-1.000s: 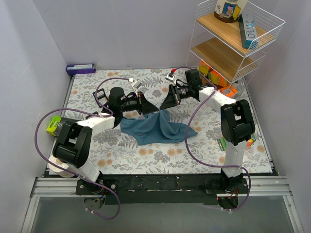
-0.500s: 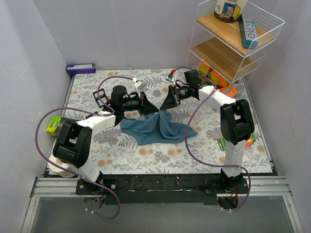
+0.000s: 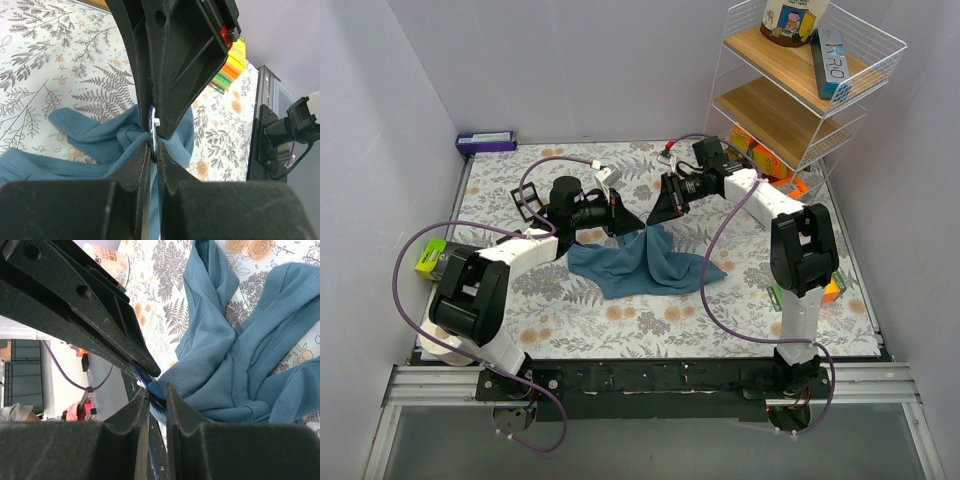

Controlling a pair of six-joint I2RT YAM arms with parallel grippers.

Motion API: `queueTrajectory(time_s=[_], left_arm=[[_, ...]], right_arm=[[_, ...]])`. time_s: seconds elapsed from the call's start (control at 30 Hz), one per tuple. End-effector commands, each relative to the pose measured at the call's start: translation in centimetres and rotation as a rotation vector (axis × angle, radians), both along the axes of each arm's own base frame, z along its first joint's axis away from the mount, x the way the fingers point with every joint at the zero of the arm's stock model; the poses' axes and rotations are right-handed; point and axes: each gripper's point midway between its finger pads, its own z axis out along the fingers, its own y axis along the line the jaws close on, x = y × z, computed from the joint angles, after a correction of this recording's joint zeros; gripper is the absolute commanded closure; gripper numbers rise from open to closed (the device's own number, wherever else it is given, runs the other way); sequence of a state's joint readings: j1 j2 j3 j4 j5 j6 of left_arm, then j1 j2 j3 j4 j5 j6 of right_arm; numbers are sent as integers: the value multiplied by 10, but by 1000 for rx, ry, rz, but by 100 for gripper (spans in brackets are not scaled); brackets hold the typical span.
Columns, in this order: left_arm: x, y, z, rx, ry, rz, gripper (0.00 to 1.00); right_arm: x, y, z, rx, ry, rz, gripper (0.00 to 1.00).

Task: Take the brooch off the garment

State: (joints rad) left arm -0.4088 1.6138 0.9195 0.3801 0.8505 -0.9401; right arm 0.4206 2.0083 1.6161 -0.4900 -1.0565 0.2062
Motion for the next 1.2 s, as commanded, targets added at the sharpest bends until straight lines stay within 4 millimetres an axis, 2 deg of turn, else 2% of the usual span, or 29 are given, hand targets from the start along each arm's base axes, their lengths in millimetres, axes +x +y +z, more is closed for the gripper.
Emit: queueTrajectory(time_s=[0.0, 0.07, 0.2, 0.3, 0.6, 0.73, 0.83, 0.87, 0.93, 0.97, 1.0, 1.07, 1.1, 1.17], left_arm=[[-50, -39, 60, -116, -181, -273, 100], [-50, -39, 59, -116, -174, -277, 100], [-52, -40, 52, -117, -141, -296, 100], [-52, -40, 47, -108, -137, -297, 100], [-51, -34, 40, -88, -144, -301, 100], [-43, -23, 37, -105, -78, -220, 100], [-41, -17, 40, -140, -45, -165, 100], [-41, -15, 42, -162, 10, -146, 100], [-42, -15, 51, -203, 5, -133, 100], [-44, -15, 49, -216, 50, -120, 100], [-41, -14, 50, -228, 68, -95, 100], [-40, -12, 49, -246, 86, -71, 100], [-40, -12, 50, -257, 121, -60, 100], [-32, -7, 50, -274, 148, -11, 100]], right_arm=[[12, 24, -22, -75, -59, -27, 92], [10, 27, -15, -33, -70, 2, 91], [4, 34, -3, 70, -108, 83, 76], [3, 34, 4, 100, -152, 110, 69], [-12, 26, 18, 127, -217, 151, 62], [-20, 17, 48, 227, -305, 216, 55], [-21, -1, 68, 262, -354, 219, 52], [-22, -4, 69, 258, -348, 211, 51], [-21, -13, 64, 242, -300, 178, 50], [-22, -14, 61, 236, -276, 169, 47], [-20, -15, 53, 238, -276, 157, 47], [-24, -15, 56, 255, -210, 129, 46], [-27, -15, 49, 256, -170, 118, 46], [-24, -11, 53, 262, -167, 104, 46]])
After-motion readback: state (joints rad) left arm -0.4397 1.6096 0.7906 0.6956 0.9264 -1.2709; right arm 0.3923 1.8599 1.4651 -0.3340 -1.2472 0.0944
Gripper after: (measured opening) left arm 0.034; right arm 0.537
